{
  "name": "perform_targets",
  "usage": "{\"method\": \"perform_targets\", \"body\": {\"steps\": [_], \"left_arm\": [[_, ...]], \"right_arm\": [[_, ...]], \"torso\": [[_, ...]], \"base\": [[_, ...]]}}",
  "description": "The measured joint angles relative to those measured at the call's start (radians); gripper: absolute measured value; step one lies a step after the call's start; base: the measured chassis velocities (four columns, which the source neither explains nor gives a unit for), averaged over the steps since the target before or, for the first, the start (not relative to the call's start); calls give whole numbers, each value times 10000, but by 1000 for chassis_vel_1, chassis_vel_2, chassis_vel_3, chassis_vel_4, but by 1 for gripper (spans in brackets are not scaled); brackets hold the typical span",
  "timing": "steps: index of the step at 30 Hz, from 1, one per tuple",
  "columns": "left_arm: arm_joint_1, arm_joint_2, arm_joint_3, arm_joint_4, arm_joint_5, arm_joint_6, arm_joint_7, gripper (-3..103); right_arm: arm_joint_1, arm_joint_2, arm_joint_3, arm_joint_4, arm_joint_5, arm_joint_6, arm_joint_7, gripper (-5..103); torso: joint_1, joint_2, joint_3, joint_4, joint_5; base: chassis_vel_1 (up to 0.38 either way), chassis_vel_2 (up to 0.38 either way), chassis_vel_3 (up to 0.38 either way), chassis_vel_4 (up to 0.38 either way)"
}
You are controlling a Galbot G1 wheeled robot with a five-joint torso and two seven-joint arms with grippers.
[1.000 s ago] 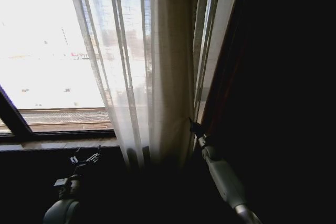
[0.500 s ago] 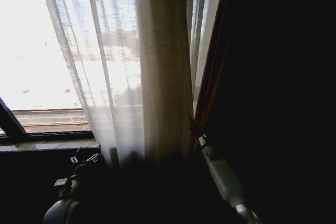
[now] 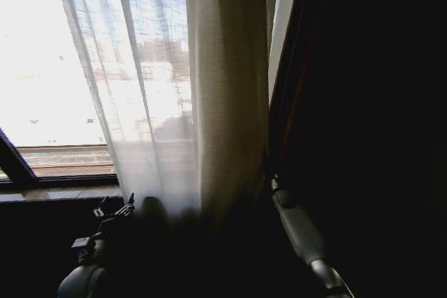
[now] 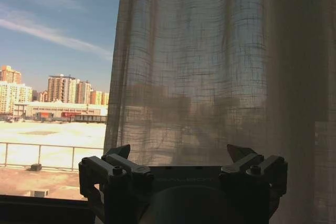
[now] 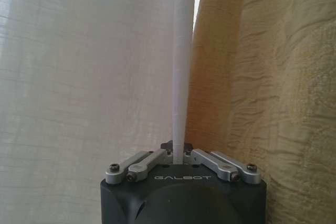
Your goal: Open the curtains by pulling them apart, changing their state from closed to fully open.
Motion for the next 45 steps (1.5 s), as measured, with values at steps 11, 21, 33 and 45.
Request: {"method": "perform_targets", "body": {"steps": [11, 21, 33, 45], "left_arm": [[0, 0, 0, -1, 0, 0, 1, 100], [0, 0, 0, -1, 0, 0, 2, 100], [0, -1, 1, -1, 0, 0, 1, 100], [0, 0, 1, -1, 0, 0, 1, 100]], "right_arm": [[-839, -768, -438, 1644, 988, -431, -407, 42], [-2528, -1670, 216, 3201, 1878, -711, -535, 80], [-4210, -2060, 1449, 4300, 2573, -493, -1181, 100], [-4381, -1782, 1592, 4439, 2177, -435, -1561, 100]], "torso": [[0, 0, -1, 1, -1], [0, 1, -2, 1, -1], [-1, 1, -2, 0, -1], [0, 0, -1, 0, 0]], "base": [[0, 0, 0, 0], [0, 0, 0, 0], [0, 0, 0, 0], [0, 0, 0, 0]]}}
